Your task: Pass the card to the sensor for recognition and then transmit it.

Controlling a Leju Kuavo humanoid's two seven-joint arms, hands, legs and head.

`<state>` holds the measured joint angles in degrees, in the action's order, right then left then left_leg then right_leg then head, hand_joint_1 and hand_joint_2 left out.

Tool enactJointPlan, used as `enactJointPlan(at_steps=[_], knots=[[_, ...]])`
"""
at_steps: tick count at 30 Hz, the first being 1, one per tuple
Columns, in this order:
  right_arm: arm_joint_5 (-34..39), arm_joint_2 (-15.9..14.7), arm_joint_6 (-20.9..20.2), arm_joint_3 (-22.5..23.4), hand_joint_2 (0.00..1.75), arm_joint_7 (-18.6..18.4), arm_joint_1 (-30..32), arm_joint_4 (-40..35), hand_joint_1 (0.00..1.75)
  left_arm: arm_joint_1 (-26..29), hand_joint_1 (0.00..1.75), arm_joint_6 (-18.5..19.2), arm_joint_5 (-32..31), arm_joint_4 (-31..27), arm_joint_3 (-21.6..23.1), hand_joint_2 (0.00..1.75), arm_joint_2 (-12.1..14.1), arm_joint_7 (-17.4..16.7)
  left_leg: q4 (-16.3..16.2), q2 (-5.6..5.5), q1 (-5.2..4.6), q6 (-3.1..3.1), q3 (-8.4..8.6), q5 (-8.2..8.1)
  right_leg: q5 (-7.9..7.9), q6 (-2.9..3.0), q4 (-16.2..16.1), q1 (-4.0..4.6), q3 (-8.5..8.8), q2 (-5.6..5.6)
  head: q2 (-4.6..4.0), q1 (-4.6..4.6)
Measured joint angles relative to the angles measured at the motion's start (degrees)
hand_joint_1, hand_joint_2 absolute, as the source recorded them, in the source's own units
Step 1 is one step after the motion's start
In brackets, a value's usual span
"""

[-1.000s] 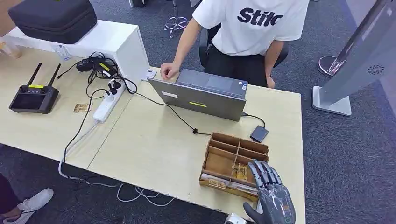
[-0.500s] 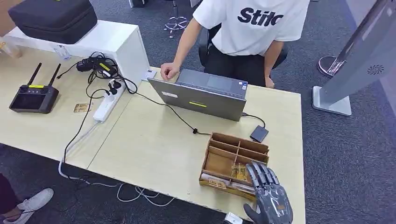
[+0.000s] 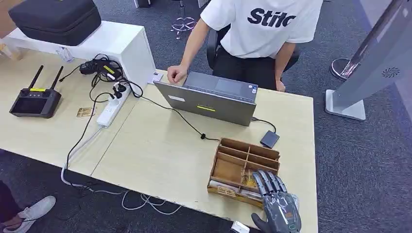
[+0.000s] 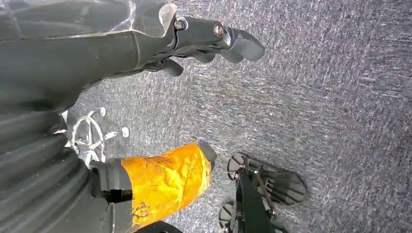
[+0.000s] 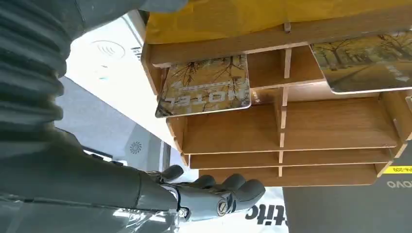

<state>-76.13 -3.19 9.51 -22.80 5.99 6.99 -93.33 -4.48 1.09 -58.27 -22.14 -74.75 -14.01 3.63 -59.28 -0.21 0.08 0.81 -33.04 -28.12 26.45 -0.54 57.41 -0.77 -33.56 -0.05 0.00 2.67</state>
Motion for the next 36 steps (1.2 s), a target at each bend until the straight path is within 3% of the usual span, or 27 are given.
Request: enactJointPlan(at_steps=[12,13,14,18,29,36], knots=[[0.0,0.0,0.0,0.0,1.75,0.0,0.0,0.1,0.00,0.0,0.00,0.0,0.0,0.0,0.0,1.75,0.0,0.0,0.0,0.00,0.00,0.00,0.00,0.00,0.00,0.00,0.0,0.00,0.00,0.00,0.00,0.00],[0.0,0.0,0.0,0.0,1.75,0.0,0.0,0.1,1.52,0.0,0.00,0.0,0.0,0.0,0.0,1.75,0.0,0.0,0.0,0.00,0.00,0.00,0.00,0.00,0.00,0.00,0.0,0.00,0.00,0.00,0.00,0.02],[0.0,0.0,0.0,0.0,1.75,0.0,0.0,0.1,1.73,0.0,0.00,0.0,0.0,0.0,0.0,1.75,0.0,0.0,0.0,0.00,0.00,0.00,0.00,0.00,0.00,0.00,0.0,0.00,0.00,0.00,0.00,0.00],[-2.0,0.0,0.1,0.0,1.75,-1.8,-0.6,0.9,1.75,0.0,0.00,0.0,0.0,0.0,0.0,1.75,0.0,0.1,0.0,0.00,0.00,0.00,0.00,0.00,0.00,0.00,0.0,0.00,0.00,0.00,0.00,0.02],[-2.2,0.0,0.3,0.0,1.75,-1.8,-1.3,1.7,1.75,0.0,0.00,0.0,-0.1,0.0,0.0,1.75,0.0,0.1,0.0,0.00,0.00,0.00,0.00,0.00,0.00,0.00,0.0,0.00,0.00,0.00,0.00,0.02],[-2.5,1.3,2.8,0.9,1.75,-1.5,-1.4,0.5,1.75,0.0,0.00,-0.1,-0.2,0.0,0.0,1.75,0.1,0.5,0.0,0.00,0.00,0.00,0.00,0.00,0.00,0.00,0.0,0.00,-0.01,0.00,0.00,0.00]])
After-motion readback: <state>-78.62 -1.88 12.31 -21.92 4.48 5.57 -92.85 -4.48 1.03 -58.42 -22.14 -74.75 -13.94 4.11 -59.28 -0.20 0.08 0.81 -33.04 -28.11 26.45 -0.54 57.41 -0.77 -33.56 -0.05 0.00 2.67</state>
